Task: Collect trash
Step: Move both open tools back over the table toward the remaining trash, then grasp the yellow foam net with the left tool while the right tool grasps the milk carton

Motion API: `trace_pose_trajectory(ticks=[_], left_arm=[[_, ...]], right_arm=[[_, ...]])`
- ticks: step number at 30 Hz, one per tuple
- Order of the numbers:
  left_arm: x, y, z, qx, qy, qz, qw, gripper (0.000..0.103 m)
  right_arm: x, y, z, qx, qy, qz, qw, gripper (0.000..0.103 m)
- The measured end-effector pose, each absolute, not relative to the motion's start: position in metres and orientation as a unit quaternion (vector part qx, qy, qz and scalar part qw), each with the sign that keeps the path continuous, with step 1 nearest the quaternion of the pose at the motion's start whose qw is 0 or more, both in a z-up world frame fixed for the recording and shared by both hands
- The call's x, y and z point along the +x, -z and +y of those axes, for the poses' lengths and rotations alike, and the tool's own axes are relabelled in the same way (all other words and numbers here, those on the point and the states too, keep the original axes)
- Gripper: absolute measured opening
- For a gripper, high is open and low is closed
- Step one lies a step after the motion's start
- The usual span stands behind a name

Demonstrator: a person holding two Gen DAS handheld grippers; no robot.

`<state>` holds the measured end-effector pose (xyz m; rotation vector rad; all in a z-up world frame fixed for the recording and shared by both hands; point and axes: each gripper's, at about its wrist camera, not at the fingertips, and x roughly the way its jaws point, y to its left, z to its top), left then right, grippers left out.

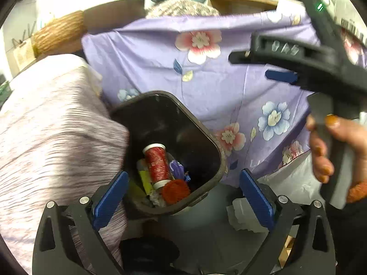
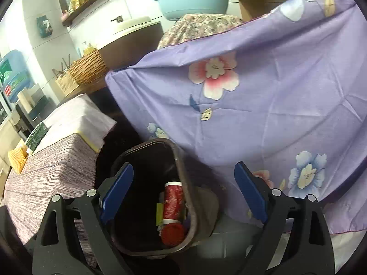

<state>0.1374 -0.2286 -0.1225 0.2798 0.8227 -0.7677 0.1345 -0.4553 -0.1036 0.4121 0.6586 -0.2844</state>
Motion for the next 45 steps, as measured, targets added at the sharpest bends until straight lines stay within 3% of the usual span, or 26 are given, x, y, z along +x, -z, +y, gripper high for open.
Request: trace_pose_trajectory(ticks=[16, 22, 32, 36, 39, 45], left_arm=[[0.137, 0.043, -0.118, 0.076, 0.31, 0.326, 0.89, 0.098], [0.176, 0.035, -0.033, 0.062, 0.194, 0.329, 0.922, 0.097], [0.263, 0.017, 0.107, -0.043, 0.048, 0.33, 0.942, 0.097], [0.312, 0.026, 0.127, -0.057, 0.022, 0.346, 0.936, 0.093], [0.343, 0.039, 0.138, -0.082, 0.023, 0.372, 0.924, 0.079], [0.377, 0.047, 0.138, -0.089, 0.037, 0.389, 0.916, 0.076]], right_arm=[[0.184, 0.073, -0.356, 0.156, 0.011, 0.328, 0.932, 0.09], [0.208, 0.058, -0.299, 0.132, -0.06, 0.332, 0.932, 0.092], [0.238, 0.032, -0.189, 0.063, -0.164, 0.332, 0.927, 0.092], [0.246, 0.02, -0.16, 0.029, -0.184, 0.321, 0.929, 0.092], [0.254, 0.017, -0.145, 0.017, -0.19, 0.323, 0.927, 0.092], [0.272, 0.023, -0.127, 0.01, -0.19, 0.336, 0.923, 0.092]])
